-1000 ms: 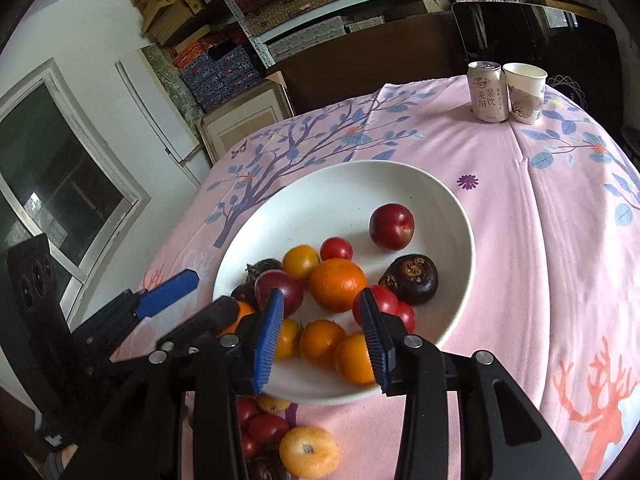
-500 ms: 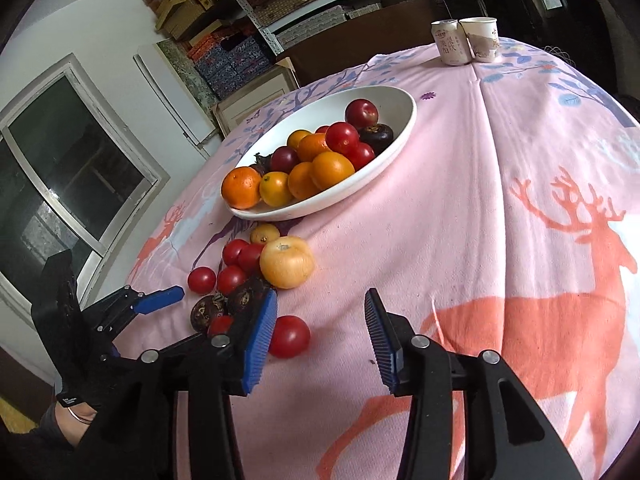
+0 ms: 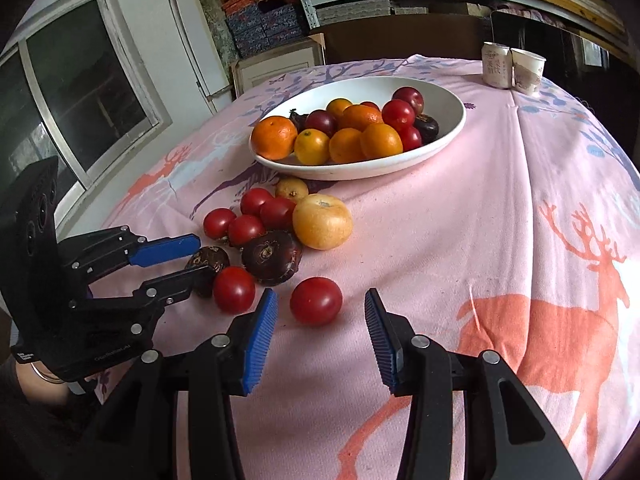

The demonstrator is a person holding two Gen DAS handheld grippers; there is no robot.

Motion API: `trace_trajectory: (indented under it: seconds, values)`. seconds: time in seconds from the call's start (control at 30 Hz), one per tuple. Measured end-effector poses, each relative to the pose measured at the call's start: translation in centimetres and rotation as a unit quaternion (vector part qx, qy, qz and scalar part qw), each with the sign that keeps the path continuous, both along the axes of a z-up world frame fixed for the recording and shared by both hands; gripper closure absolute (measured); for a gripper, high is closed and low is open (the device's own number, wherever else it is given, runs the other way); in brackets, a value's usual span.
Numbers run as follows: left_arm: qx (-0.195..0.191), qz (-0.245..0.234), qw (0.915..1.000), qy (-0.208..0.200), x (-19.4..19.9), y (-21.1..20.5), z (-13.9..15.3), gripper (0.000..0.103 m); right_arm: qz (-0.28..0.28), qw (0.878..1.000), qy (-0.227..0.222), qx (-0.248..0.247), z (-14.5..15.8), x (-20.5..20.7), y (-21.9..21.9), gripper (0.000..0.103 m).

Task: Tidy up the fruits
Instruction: 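Grasp a dark brown tomato with the left tool while the right tool grasps a red tomato, then place the dark brown tomato and red tomato on the white plate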

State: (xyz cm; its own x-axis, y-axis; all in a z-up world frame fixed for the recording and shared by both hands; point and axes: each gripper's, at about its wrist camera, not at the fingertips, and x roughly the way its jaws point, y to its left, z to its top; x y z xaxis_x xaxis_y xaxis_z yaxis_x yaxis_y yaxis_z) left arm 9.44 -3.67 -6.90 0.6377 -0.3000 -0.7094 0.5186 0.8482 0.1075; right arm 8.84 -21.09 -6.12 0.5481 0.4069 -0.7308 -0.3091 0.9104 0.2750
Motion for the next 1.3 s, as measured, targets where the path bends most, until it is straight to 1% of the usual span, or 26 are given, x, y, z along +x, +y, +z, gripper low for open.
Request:
trace_trajectory:
  seconds: [0.1, 0.2, 0.23, 0.27, 0.3, 0.33, 0.37, 0.43, 0.47, 0.5, 0.53, 0.57, 0.63, 0.7, 0.77, 0.83, 0.9, 0.93, 0.97, 1.0, 1.17, 1.27, 1.3]
  values:
    - [0.004, 0.001, 1.0000, -0.001, -0.2, -0.1, -0.1, 0.071, -0.002, 1.000, 0.005, 0.005, -0.2, 0.3, 0.1, 0.057]
    - [0.004, 0.005, 0.9999, 0.012, 0.1, -0.1, -0.2, 0.064, -0.005, 1.000, 0.006, 0.010, -0.4, 0.2, -0.2, 0.057]
    - [0.002, 0.007, 0.9998, 0.019, 0.2, 0.1, -0.3, 0.057, -0.006, 1.000, 0.009, 0.014, -0.5, 0.2, -0.3, 0.057]
    - [0.000, 0.011, 0.9996, 0.024, 0.4, 0.3, -0.3, 0.047, -0.008, 1.000, 0.010, 0.017, -0.6, 0.2, -0.4, 0.057]
    - [-0.002, 0.015, 0.9994, 0.032, 0.7, 0.4, -0.4, 0.045, -0.009, 1.000, 0.011, 0.022, -0.6, 0.3, -0.5, 0.057]
    - [-0.006, 0.015, 0.9990, 0.043, 1.0, 0.5, -0.6, 0.044, -0.008, 1.000, 0.012, 0.026, -0.6, 0.4, -0.6, 0.057]
    - [-0.010, 0.018, 0.9982, 0.055, 1.5, 0.6, -0.7, 0.044, -0.008, 1.000, 0.014, 0.027, -0.7, 0.4, -0.6, 0.057]
    - [-0.018, 0.016, 0.9952, 0.095, 2.5, 0.8, -1.5, 0.045, -0.006, 1.000, 0.013, 0.024, -0.7, 0.5, -0.5, 0.057]
    - [-0.021, 0.008, 0.9955, 0.092, 2.4, 0.8, -1.3, 0.045, -0.004, 1.000, 0.010, 0.022, -0.7, 0.4, -0.4, 0.057]
    - [-0.013, 0.006, 0.9959, 0.090, 2.3, 0.5, -1.4, 0.045, -0.003, 1.000, 0.008, 0.019, -0.6, 0.3, -0.3, 0.057]
    - [-0.010, 0.004, 0.9965, 0.083, 2.0, 0.3, -1.3, 0.056, -0.002, 1.000, 0.006, 0.018, -0.6, 0.2, -0.2, 0.057]
    - [-0.008, 0.003, 0.9972, 0.074, 1.7, 0.2, -1.2, 0.063, -0.001, 1.000, 0.003, 0.017, -0.5, 0.1, -0.2, 0.057]
    - [-0.029, 0.006, 0.9976, 0.062, 1.2, 0.7, -0.9, 0.063, 0.000, 1.000, -0.002, 0.018, -0.4, -0.1, -0.2, 0.057]
    - [-0.061, 0.016, 0.9975, 0.031, 0.5, 1.8, 0.0, 0.063, 0.000, 1.000, -0.004, 0.017, -0.4, -0.1, -0.2, 0.057]
    - [-0.095, 0.030, 0.9949, 0.019, 0.1, 2.9, 0.7, 0.063, 0.001, 1.000, -0.004, 0.009, -0.4, 0.0, 0.0, 0.057]
    - [-0.115, 0.043, 0.9923, 0.014, 0.1, 3.7, 1.0, 0.063, 0.002, 1.000, -0.001, -0.004, -0.4, 0.2, 0.5, 0.057]
    - [-0.115, 0.045, 0.9922, 0.015, 0.2, 3.7, 1.1, 0.063, 0.002, 1.000, 0.006, -0.010, -0.6, 0.5, 0.9, 0.057]
    - [-0.110, 0.043, 0.9928, 0.015, 0.2, 3.5, 1.1, 0.063, 0.000, 1.000, 0.008, -0.012, -0.7, 0.7, 1.0, 0.061]
    - [-0.106, 0.040, 0.9934, 0.014, 0.1, 3.3, 1.1, 0.063, 0.000, 1.000, 0.010, -0.010, -0.8, 0.7, 1.1, 0.071]
    - [-0.103, 0.038, 0.9939, 0.013, 0.0, 3.2, 1.1, 0.063, 0.001, 1.000, 0.010, -0.006, -0.8, 0.7, 1.0, 0.075]
    - [-0.101, 0.043, 0.9940, 0.006, -0.3, 3.0, 1.1, 0.063, -0.010, 1.000, -0.015, 0.022, -0.2, -0.2, 0.1, 0.075]
    - [-0.112, 0.036, 0.9929, 0.016, 0.6, 3.1, 1.6, 0.063, -0.020, 0.998, -0.007, 0.054, 0.7, 0.6, -1.2, 0.074]
    - [-0.111, 0.034, 0.9931, 0.011, 1.2, 2.9, 2.1, 0.063, -0.019, 0.998, -0.009, 0.058, 1.3, 1.1, -1.4, 0.074]
